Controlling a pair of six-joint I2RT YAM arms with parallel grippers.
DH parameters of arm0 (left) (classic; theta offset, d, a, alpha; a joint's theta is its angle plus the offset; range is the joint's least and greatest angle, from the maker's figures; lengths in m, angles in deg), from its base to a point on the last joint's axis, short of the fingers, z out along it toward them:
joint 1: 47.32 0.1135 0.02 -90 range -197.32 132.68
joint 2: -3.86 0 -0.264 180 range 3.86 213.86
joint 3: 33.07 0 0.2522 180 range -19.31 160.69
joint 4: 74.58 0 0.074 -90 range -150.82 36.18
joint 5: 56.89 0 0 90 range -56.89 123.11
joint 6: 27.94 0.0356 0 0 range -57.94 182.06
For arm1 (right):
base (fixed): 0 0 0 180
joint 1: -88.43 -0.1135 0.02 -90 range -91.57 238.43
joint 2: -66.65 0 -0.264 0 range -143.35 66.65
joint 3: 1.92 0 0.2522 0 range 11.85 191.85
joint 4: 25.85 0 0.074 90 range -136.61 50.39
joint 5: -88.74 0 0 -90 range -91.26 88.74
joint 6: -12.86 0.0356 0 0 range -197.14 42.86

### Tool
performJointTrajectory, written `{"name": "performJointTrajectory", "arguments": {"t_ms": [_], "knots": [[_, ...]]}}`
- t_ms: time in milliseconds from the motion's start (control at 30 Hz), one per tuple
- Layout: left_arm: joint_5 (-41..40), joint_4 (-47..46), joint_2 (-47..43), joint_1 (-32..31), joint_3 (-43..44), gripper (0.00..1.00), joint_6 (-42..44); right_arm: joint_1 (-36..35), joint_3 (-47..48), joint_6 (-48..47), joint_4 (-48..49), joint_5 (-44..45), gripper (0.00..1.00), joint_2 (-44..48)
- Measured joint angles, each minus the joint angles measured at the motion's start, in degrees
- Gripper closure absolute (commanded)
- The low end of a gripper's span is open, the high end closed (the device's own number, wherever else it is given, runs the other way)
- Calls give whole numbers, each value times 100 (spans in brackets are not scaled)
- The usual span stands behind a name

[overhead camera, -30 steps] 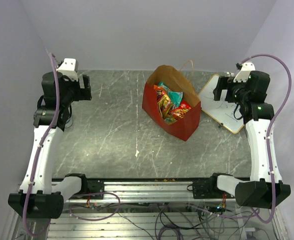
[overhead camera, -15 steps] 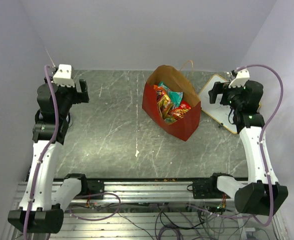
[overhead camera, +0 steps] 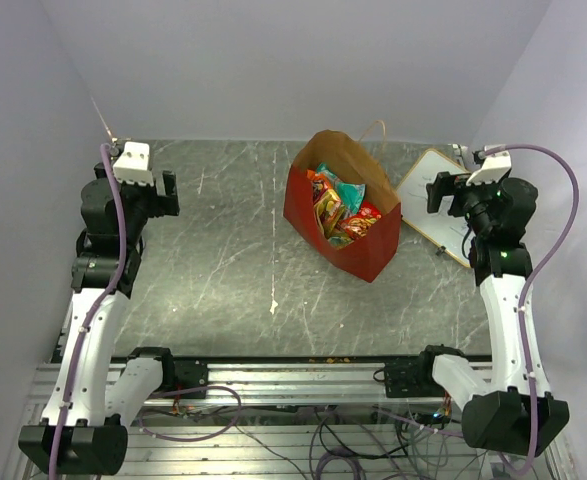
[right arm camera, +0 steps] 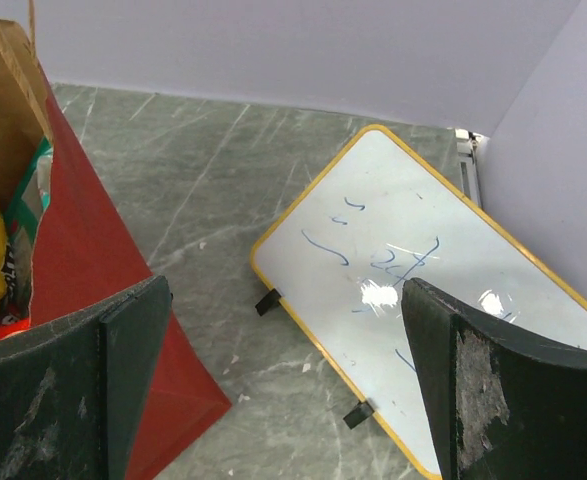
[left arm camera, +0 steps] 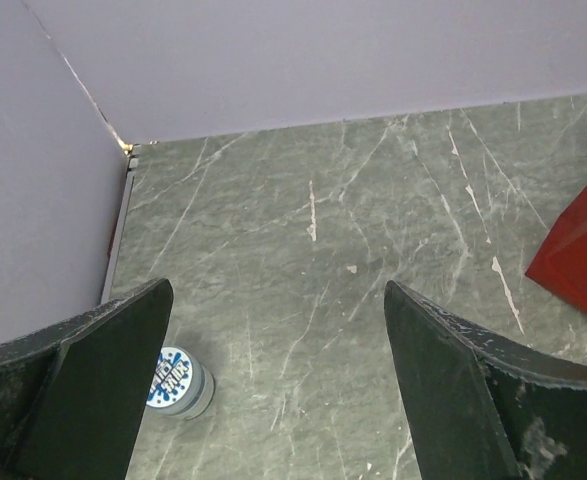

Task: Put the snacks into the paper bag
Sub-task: Reset both arms

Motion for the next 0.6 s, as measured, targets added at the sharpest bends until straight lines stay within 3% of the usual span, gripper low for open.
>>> {"name": "performJointTrajectory", "arguments": {"t_ms": [600], "knots": [[149,-33,157,22,0,2,-44,160,-76,-151,-48,-31,0,-26]]}}
